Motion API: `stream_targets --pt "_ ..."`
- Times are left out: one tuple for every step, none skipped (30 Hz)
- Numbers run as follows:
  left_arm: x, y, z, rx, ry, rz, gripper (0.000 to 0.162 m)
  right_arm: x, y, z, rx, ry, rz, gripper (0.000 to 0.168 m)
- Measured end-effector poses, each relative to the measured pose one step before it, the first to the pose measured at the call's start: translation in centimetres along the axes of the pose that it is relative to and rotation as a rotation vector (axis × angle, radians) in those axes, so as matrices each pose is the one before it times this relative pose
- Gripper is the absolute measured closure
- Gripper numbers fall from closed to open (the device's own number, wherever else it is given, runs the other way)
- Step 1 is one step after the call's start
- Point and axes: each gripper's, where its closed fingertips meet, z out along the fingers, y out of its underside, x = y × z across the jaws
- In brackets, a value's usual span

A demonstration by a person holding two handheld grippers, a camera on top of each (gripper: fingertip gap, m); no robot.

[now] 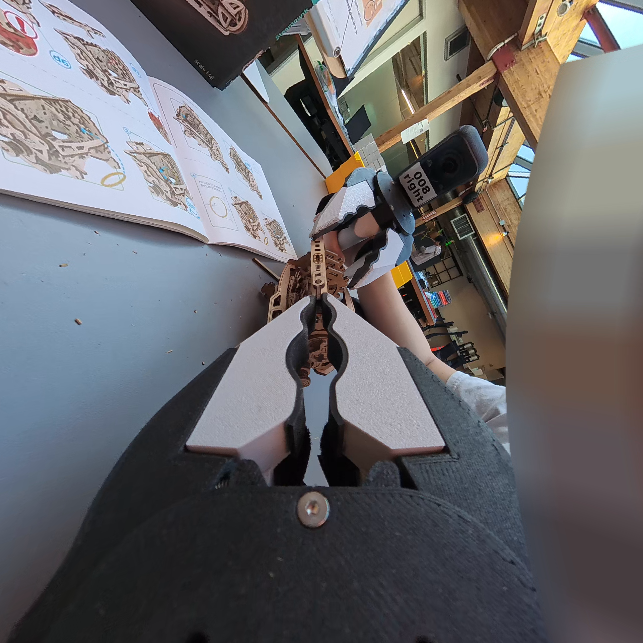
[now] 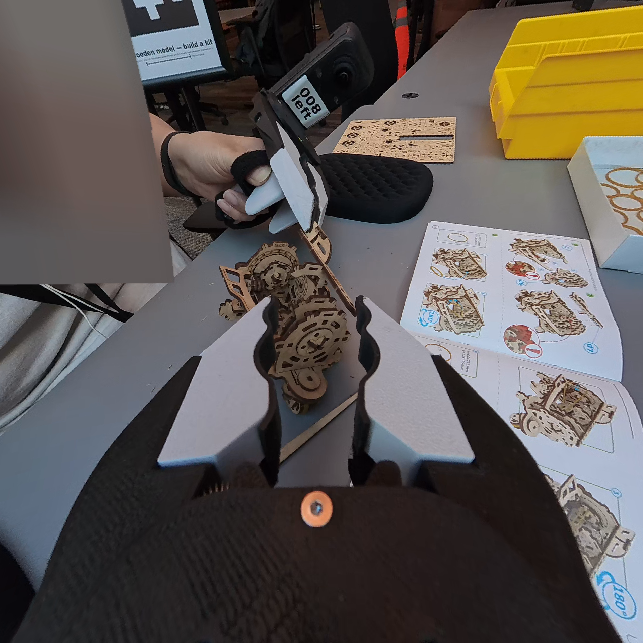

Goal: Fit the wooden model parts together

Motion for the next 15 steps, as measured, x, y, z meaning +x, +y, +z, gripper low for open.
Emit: stream_targets --pt "0.047 0.012 0.012 0.0001 -0.0004 -0.0078 0.162 -0.011 0.009 0.022 -0.0018 0.0013 -0.0045 0.124" --pt "0.103 0.01 0.027 -0.0006 0.003 -0.0095 0.162 -0.016 -0.012 0.029 -0.0028 0.0023 -0.0058 0.124" --pt "0.17 0.033 0.043 -0.001 0.0066 -0.0103 0.162 -0.019 -0.015 0.018 -0.0029 0.0033 -0.0079 0.124" --pt "0.182 0.047 0.062 -0.001 0.0063 -0.0079 0.162 -0.027 -0.044 0.013 -0.0019 0.0038 -0.0099 0.124" --pt "0.075 0.07 0.074 -0.0021 -0.0013 -0.0037 0.162 0.0 -0.099 -0.006 -0.0001 0.0072 -0.0127 0.123" --pt "0.063 0.087 0.066 -0.0017 -0.002 -0.0004 0.162 -0.02 -0.133 -0.003 -0.0018 0.0088 -0.0167 0.123" --pt "0.05 0.072 0.075 -0.0022 -0.0006 -0.0021 0.162 -0.061 -0.148 -0.022 -0.0066 0.0108 -0.0244 0.122" --pt "0.025 0.06 0.039 -0.0009 0.0004 -0.0065 0.162 -0.045 -0.188 -0.02 -0.0081 0.0156 -0.0323 0.121" --pt "0.001 0.013 0.012 0.0018 0.0022 -0.009 0.162 -0.005 -0.214 0.009 -0.007 0.0195 -0.0372 0.12" --pt "-0.021 0.041 -0.002 0.0008 0.0027 -0.009 0.162 -0.041 -0.2 0.05 -0.0084 0.0184 -0.0378 0.12" --pt "-0.008 0.048 -0.003 0.0008 0.0037 -0.0081 0.162 -0.09 -0.139 0.109 -0.0134 0.0149 -0.0359 0.119" --pt "-0.037 0.029 -0.027 0.003 0.0021 -0.0069 0.162 -0.033 -0.041 0.144 -0.0189 0.0165 -0.0343 0.118" --pt "-0.087 0.038 -0.008 0.0015 -0.0007 -0.006 0.162 -0.043 0.054 0.178 -0.0232 0.0149 -0.0329 0.119" --pt "-0.076 0.024 0.0 -0.0002 0.0014 -0.0088 0.162 -0.098 0.079 0.191 -0.021 0.0093 -0.0281 0.119" --pt "-0.007 -0.011 -0.004 0.0019 0.0064 -0.0139 0.162 -0.152 0.061 0.215 -0.0189 0.0032 -0.0198 0.119"
